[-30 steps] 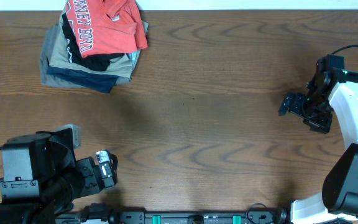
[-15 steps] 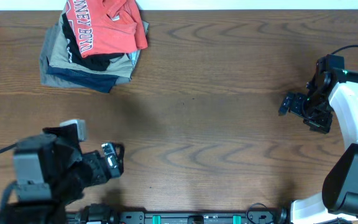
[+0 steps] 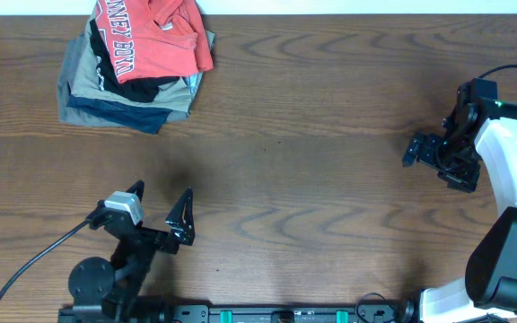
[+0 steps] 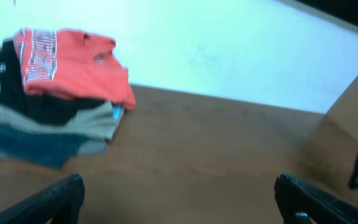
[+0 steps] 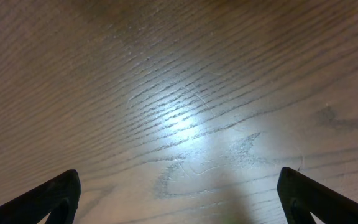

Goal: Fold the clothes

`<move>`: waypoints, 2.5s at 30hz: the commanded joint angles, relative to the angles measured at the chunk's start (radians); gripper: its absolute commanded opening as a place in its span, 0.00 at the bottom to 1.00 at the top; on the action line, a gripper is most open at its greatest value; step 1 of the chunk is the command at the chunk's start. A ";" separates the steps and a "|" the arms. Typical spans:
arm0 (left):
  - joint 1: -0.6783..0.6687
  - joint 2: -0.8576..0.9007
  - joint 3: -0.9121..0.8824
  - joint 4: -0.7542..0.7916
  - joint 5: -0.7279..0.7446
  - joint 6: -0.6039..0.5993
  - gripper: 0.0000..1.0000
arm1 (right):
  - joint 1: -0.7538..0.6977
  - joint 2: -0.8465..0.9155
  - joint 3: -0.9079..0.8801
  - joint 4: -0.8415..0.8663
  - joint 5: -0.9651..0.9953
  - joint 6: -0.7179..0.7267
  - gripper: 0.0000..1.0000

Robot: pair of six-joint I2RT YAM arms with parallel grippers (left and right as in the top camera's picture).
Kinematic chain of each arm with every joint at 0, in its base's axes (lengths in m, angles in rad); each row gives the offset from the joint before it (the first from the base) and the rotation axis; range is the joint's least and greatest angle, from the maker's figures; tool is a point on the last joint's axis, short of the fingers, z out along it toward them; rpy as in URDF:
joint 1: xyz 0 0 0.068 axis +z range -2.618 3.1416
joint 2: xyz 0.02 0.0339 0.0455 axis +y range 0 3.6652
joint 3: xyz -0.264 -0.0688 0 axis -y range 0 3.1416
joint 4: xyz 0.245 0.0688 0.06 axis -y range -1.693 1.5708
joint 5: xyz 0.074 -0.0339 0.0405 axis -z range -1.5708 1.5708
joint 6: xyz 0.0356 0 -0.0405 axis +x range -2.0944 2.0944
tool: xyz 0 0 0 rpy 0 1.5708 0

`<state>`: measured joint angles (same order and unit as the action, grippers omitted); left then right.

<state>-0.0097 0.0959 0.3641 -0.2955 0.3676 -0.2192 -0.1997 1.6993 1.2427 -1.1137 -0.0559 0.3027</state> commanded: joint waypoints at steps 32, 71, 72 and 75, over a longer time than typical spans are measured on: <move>0.011 -0.094 -0.360 0.229 -0.309 0.278 0.98 | -0.003 -0.003 0.008 0.000 -0.003 -0.004 0.99; 0.011 -0.092 -0.360 0.229 -0.309 0.278 0.98 | -0.003 -0.042 0.007 0.000 -0.003 -0.004 0.99; 0.011 -0.092 -0.360 0.229 -0.309 0.278 0.98 | -0.003 -0.059 0.007 0.000 -0.003 -0.004 0.99; 0.011 -0.092 -0.360 0.229 -0.309 0.278 0.98 | -0.003 -0.132 0.007 0.000 -0.003 -0.004 0.99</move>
<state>-0.0017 0.0105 0.0128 -0.0196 0.0624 0.0502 -0.1997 1.6577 1.2423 -1.1137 -0.0559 0.3027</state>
